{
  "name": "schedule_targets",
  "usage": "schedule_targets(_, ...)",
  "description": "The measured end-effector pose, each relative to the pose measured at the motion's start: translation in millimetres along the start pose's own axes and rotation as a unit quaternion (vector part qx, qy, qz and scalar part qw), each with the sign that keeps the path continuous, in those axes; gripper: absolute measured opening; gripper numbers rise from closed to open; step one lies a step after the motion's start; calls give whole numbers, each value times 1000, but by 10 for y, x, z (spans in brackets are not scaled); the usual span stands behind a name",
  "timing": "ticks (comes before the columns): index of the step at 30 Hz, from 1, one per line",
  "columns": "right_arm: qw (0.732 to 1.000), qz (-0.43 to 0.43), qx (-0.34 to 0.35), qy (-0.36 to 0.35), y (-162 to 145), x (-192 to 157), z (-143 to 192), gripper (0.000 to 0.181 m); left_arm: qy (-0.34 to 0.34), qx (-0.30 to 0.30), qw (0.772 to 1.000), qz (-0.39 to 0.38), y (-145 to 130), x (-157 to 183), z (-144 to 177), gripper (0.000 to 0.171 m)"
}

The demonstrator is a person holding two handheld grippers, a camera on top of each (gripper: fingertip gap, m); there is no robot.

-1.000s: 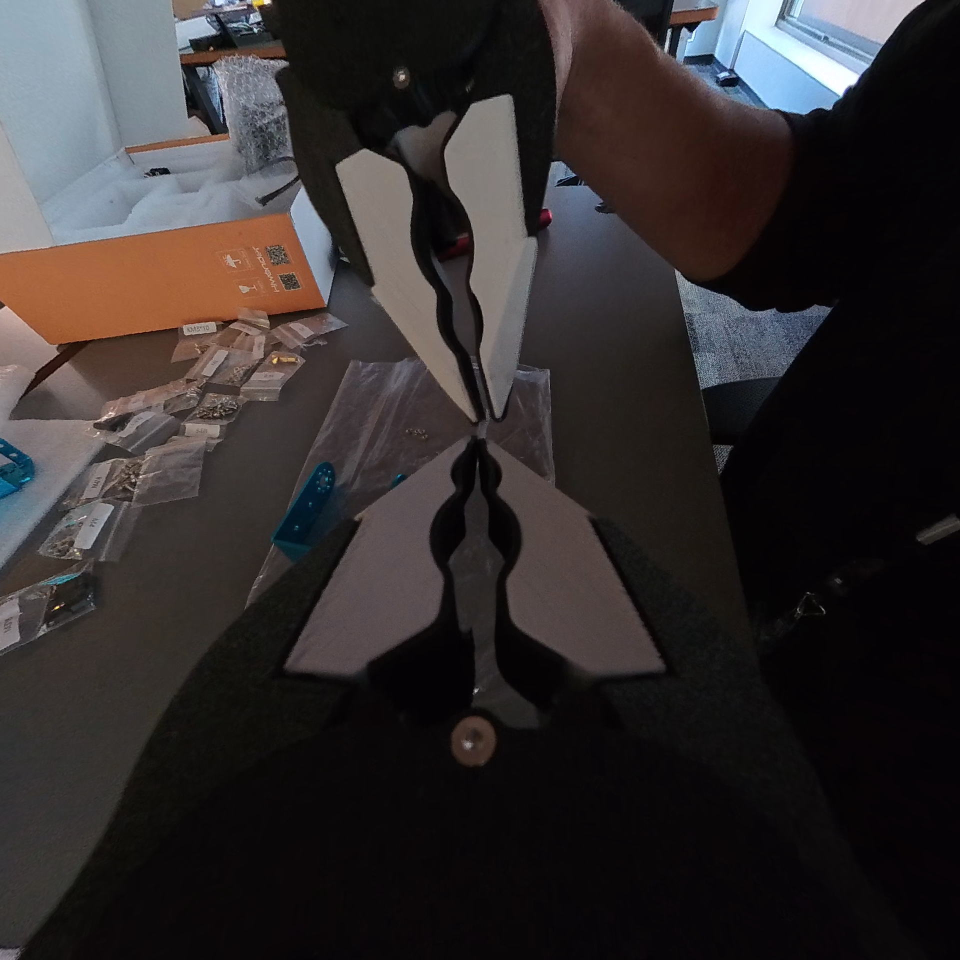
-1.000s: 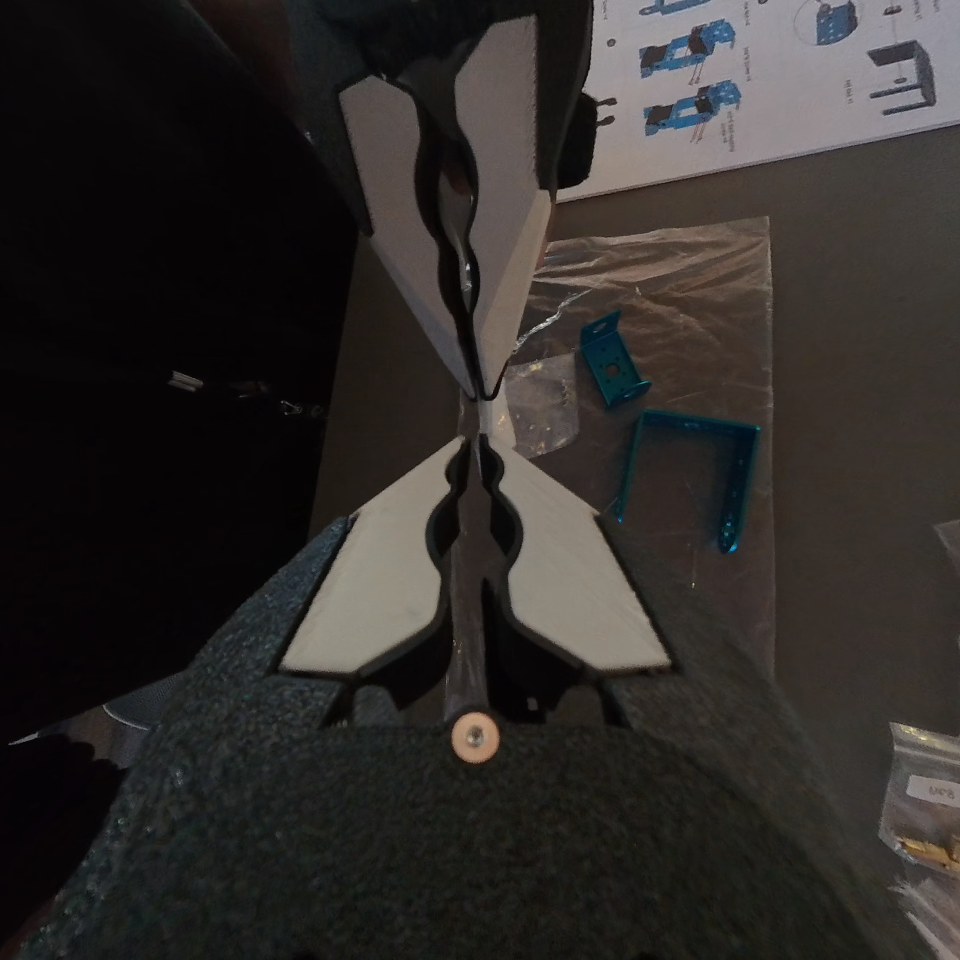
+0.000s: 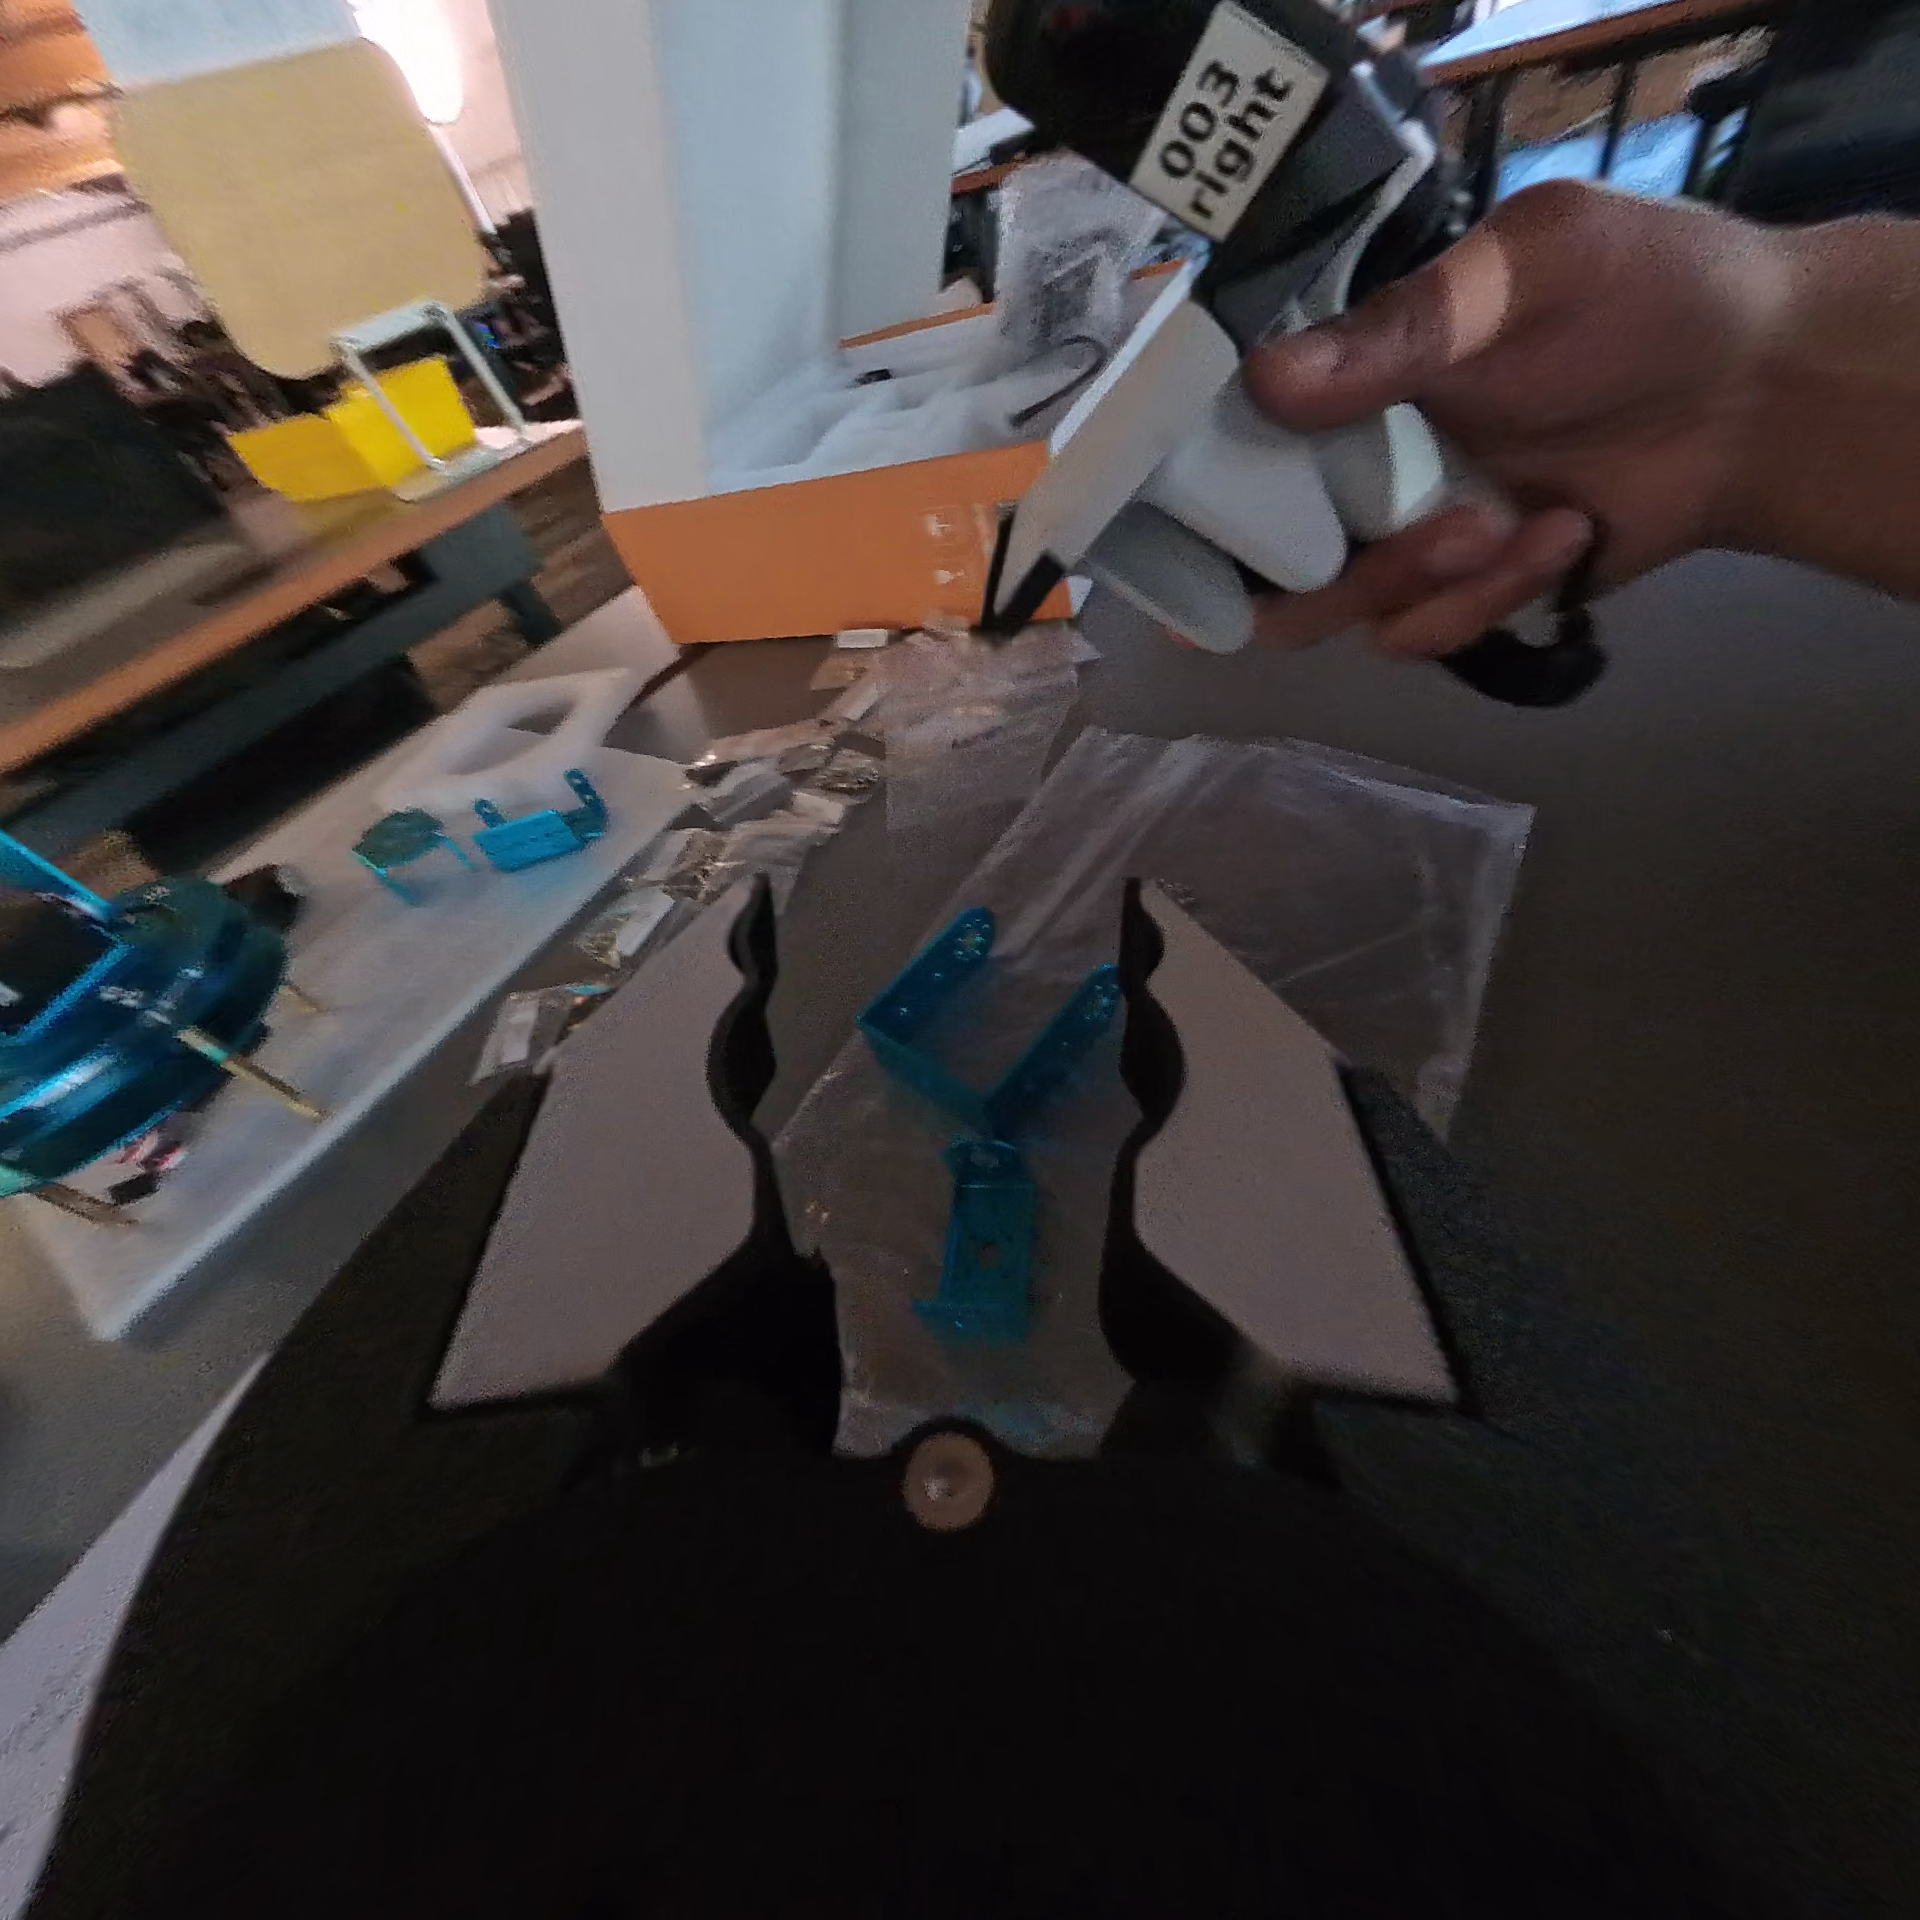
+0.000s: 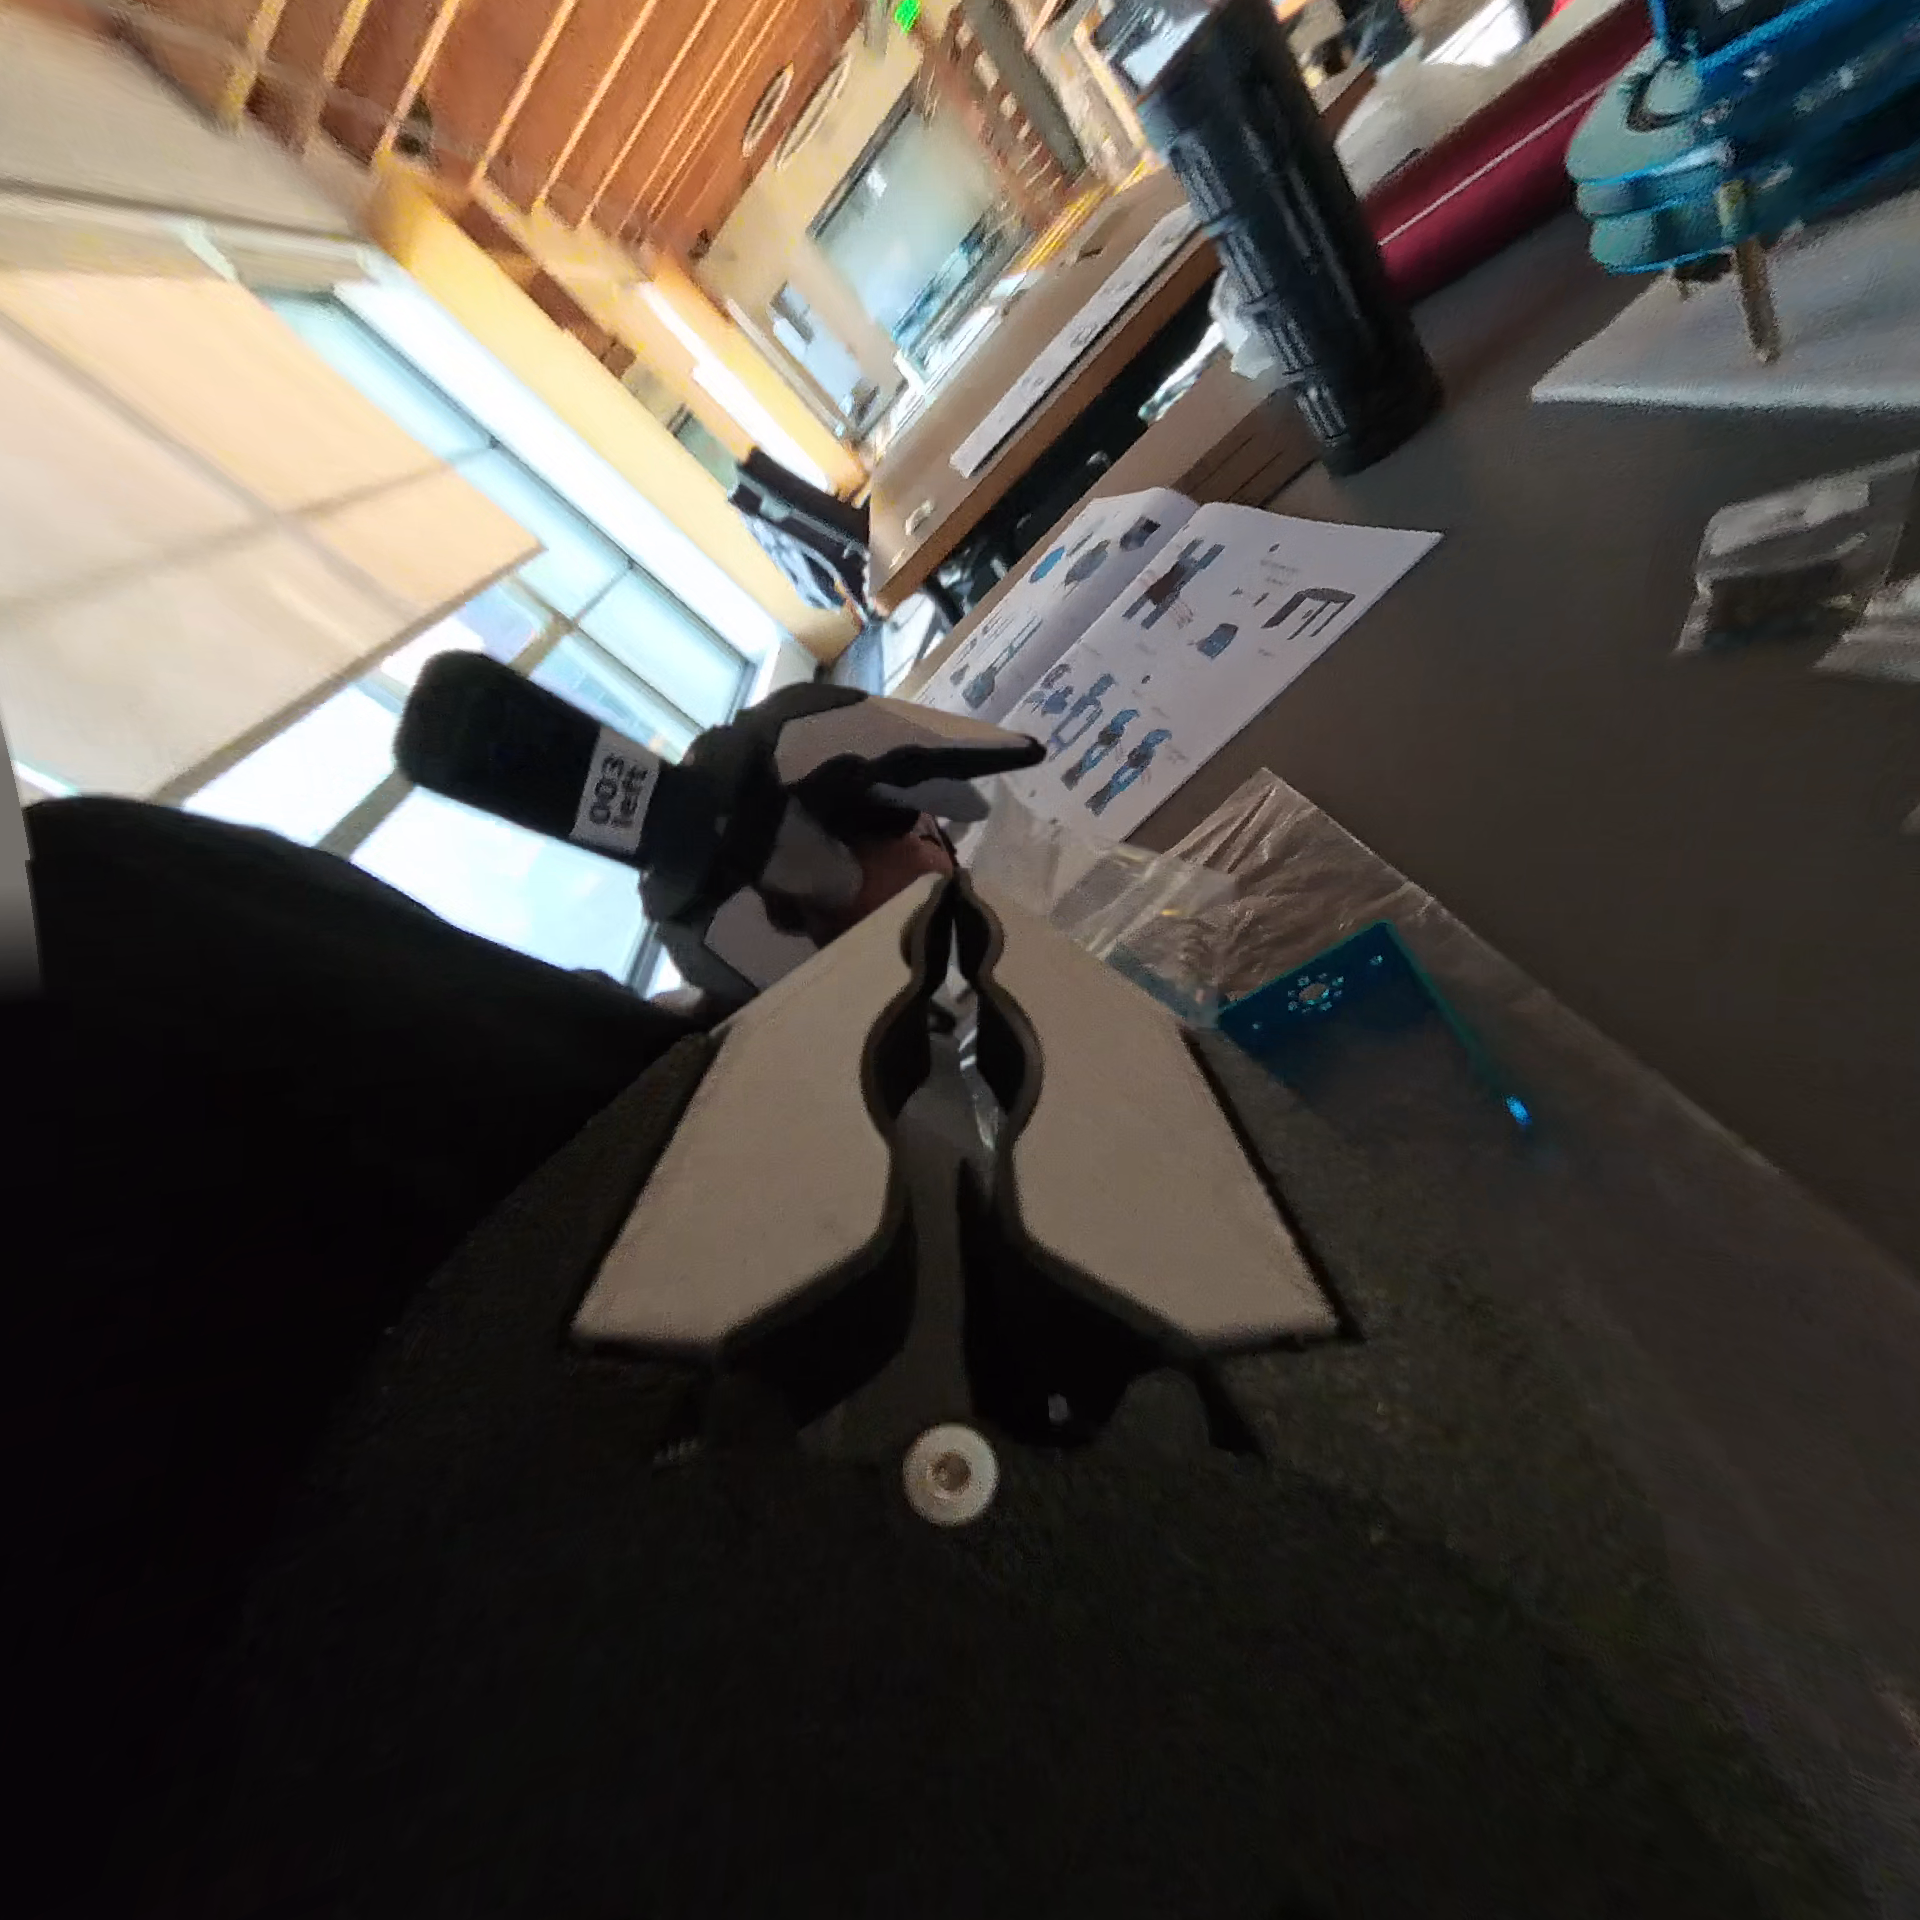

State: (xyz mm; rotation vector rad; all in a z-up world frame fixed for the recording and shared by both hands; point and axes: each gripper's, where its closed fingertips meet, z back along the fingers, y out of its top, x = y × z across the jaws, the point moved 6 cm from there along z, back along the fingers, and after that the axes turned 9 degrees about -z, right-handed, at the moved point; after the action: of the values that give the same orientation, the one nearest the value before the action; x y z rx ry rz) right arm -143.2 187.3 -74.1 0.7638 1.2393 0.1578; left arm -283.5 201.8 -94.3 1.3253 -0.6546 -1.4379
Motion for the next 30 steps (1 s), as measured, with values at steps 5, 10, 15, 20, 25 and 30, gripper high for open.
schedule_targets(5,998,-27,47,-21,-149,-70,-120,0,20,1,1000,5,68,122,-213,78)
schedule_targets(10,994,-1,72,-83,-248,-96,-114,0,40,0,998,39,97,122,-308,54)
schedule_targets(15,990,8,106,-97,-257,-107,42,0,33,-24,999,33,31,184,-288,56)
schedule_targets(20,944,142,104,-279,-317,35,841,5,-88,-63,990,88,-170,238,49,49)
schedule_targets(25,826,133,93,-540,-622,430,2494,40,-153,-100,979,88,-426,274,392,45)
schedule_targets(30,814,84,66,-571,-940,674,3126,44,-205,-101,961,155,-437,295,380,43)
